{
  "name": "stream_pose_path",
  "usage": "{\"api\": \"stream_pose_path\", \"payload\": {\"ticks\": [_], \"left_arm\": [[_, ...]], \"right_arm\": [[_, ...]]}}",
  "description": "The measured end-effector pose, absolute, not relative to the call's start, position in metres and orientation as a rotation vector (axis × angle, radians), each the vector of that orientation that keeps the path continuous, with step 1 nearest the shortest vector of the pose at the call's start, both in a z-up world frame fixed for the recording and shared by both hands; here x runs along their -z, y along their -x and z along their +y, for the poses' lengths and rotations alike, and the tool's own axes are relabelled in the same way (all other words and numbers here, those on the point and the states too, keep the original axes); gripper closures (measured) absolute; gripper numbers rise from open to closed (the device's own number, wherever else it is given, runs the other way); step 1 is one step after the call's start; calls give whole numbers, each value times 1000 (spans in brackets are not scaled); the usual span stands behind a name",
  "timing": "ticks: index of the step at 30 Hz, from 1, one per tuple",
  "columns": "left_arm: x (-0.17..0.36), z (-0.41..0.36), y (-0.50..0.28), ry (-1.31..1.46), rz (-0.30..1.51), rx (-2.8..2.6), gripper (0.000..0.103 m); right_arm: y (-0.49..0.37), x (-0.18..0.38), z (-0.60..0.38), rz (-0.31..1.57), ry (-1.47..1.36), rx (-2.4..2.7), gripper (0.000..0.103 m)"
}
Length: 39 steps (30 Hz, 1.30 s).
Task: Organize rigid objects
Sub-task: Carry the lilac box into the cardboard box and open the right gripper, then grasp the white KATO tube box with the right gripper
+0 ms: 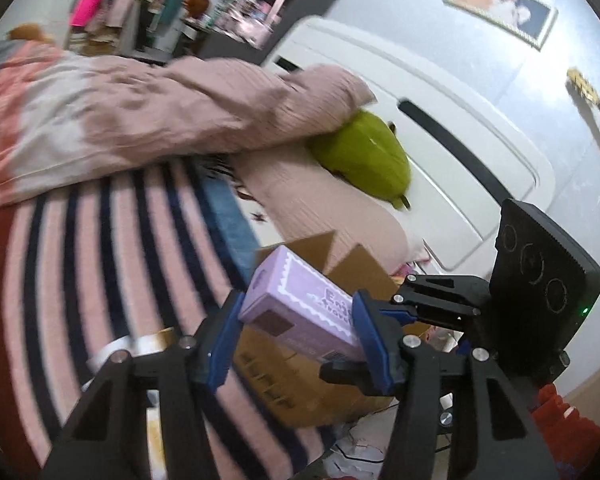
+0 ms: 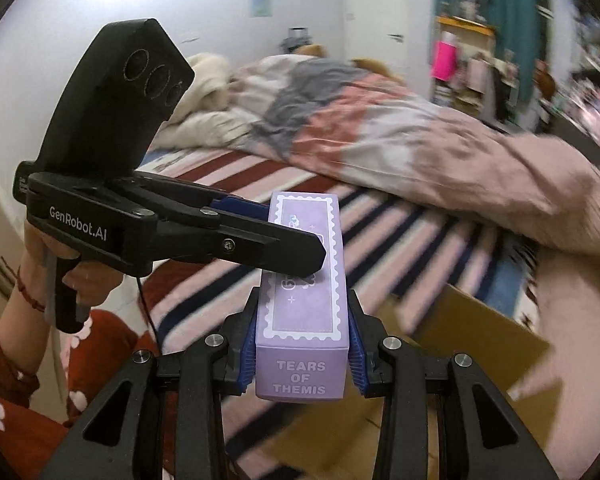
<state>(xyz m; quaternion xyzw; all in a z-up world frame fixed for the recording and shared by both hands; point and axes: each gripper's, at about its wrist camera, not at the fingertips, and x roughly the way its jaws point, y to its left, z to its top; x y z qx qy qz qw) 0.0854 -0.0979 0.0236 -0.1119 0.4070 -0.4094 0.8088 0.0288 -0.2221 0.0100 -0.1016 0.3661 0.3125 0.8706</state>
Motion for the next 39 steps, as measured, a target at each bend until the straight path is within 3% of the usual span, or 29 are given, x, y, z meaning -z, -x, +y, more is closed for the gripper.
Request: {"api": "stream_pose_path", "payload": {"ticks": [8,12,14,16,26,34,39], "left_arm": [[0,-187,-104,133,1013,940,49],[7,-200,-103,43,1036,894,35],[7,-196,-100,32,1026,878,32],[0,-182,-95,36,993,838,27],[-30,-53,-52,54,816,535,24],[7,50,-15,101,803,303,23],[41,84,0,132,816,267,23]], "right_arm": [[-33,7,-305,878,145,-522,70],[-38,20,-311,931,158,-474,70],[-40,26,-310,949,170,-454,68],[-39,32,-311,952,180,-439,56],[-23,5,-255,820,182,-595,55],[1,15,-150,796,200,-843,56],[4,61,-109,922,175,-857,55]]}}
